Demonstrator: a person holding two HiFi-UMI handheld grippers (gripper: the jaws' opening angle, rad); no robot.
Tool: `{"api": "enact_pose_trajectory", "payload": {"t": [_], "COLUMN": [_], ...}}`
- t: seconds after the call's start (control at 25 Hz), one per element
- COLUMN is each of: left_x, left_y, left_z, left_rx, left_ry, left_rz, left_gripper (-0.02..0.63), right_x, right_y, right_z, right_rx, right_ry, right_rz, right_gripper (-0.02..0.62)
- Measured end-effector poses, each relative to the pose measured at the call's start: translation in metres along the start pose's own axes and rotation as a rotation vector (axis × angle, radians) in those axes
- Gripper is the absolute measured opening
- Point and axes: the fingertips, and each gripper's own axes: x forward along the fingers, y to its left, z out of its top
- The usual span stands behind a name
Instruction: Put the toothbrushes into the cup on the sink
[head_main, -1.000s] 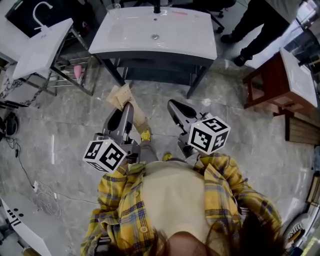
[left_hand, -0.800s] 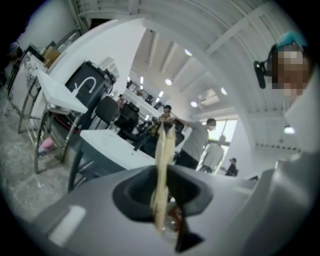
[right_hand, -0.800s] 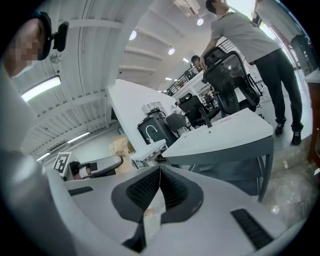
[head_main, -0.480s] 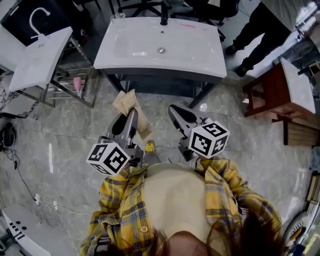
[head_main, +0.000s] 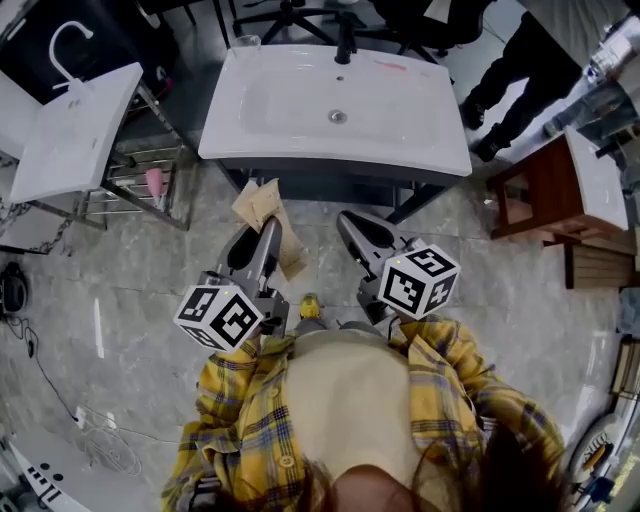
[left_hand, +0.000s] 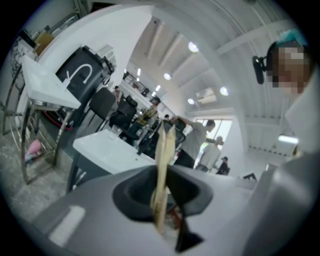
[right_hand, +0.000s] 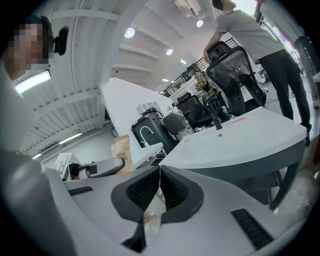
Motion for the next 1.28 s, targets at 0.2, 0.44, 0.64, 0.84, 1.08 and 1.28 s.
{"api": "enact_pose_trajectory", "payload": {"t": [0.2,0.44,0.64,0.84,1.08,1.28], "left_x": [0.004,0.014,0.037,0.067,0.114,0.146], "left_y": [0.018,0.035,0.045,0.068,0.092,0.109], "left_z": [0.013,0.022,0.032,0.052,0.075,0.089], "left_rx": [0.015,0.004,0.005,0.017,0.015,0.008], "left_ry": [0.005,-0.005,-0.010,-0.040,-0.054,-0.070], "left_rz": [-0.013,-0.013,-0.014,0.025,0.075,0.110], "left_gripper": [0.064,0.064,0.064,0.064,0.064,0.064], "right_x": [0.023,0.043,0.067,0.101,0.141,0.170], "right_y": [0.004,0.005,-0.008,-0.024,-0.058,-0.079], "right_z": [0.005,0.012,0.025,0.049,0.082,0.098], "right_rx": [-0.012,-0.037,-0.050,-0.061,-0.060,-0.089], "right_ry": [-0.001,0.012,0.012,0.013,0.036,0.087], "right_rz": [-0.010,-0.002,0.019,0.075,0.104,0.119], "right_gripper": [0.014,0.015,0.014,0.014,0.014,0.014]}}
